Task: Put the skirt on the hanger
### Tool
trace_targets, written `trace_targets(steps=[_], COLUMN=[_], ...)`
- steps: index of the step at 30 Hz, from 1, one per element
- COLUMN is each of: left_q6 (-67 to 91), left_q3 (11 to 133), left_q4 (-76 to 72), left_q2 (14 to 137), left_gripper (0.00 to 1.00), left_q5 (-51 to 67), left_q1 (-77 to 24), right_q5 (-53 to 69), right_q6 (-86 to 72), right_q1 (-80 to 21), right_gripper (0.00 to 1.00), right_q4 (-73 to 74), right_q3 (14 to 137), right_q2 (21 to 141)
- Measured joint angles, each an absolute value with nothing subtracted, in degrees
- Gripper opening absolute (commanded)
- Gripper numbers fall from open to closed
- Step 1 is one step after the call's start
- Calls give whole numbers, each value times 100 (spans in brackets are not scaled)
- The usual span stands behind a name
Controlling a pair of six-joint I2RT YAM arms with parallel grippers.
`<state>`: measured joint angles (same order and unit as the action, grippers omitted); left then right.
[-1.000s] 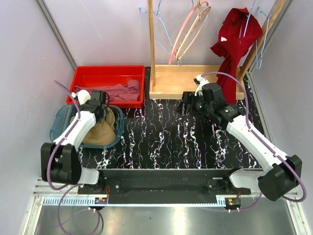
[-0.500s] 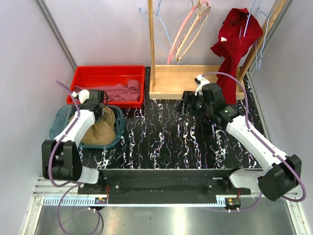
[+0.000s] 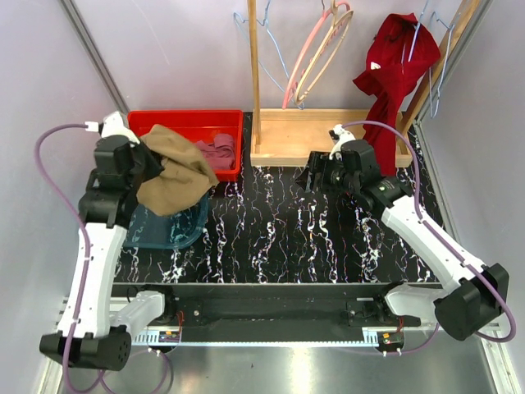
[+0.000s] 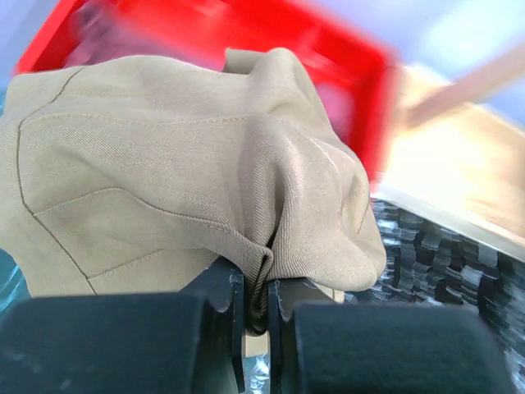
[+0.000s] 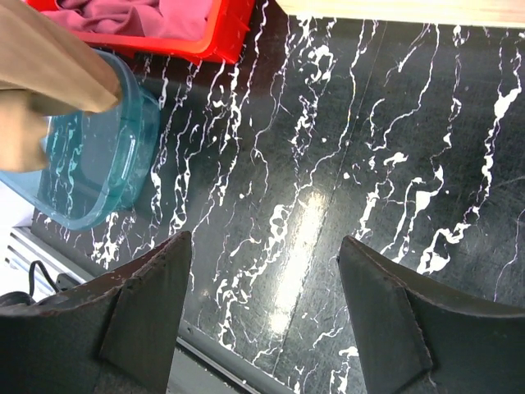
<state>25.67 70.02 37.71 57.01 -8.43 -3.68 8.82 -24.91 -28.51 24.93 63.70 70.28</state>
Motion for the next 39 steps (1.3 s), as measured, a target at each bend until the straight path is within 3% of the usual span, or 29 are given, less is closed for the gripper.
trace_targets(steps=[9, 14, 20, 29, 31, 32, 38, 39], left_q6=[2346, 2449, 2744, 3411, 3441, 3448, 3354, 3301], left_q3=[7889, 7780, 7242, 7236, 7544, 7664, 7905, 7905], left_q4=[3756, 3597, 3107, 2611, 2519, 2477, 2464, 2508], left_q2=[5496, 5592, 6396, 9183, 9824, 10040, 10095, 10003], left_gripper=[0, 0, 0, 2, 22, 50, 98, 99], left_q5=[1323, 1879, 1350, 351, 298, 294, -80, -204], left_q1=[-381, -705, -2147, -3839, -4075, -4174, -4289, -4276], right_q5=[731, 646, 513, 405, 346, 259, -366, -478], right_q6=[-2421, -2403, -2401, -2296, -2298, -2307, -2512, -2558], right_q1=[-2851, -2851, -2851, -2853, -2856, -2858, -2871, -2873], right_gripper=[82, 82, 82, 82, 82, 82, 85, 85], right_q4=[2486, 2521, 2681, 2985, 3024, 3057, 3262, 3284], right_q3=[6372, 6372, 6370, 5981, 5839, 5771, 5553, 5533], right_q2=[6624, 6396, 6272, 5872, 5749, 5688, 5365, 5297])
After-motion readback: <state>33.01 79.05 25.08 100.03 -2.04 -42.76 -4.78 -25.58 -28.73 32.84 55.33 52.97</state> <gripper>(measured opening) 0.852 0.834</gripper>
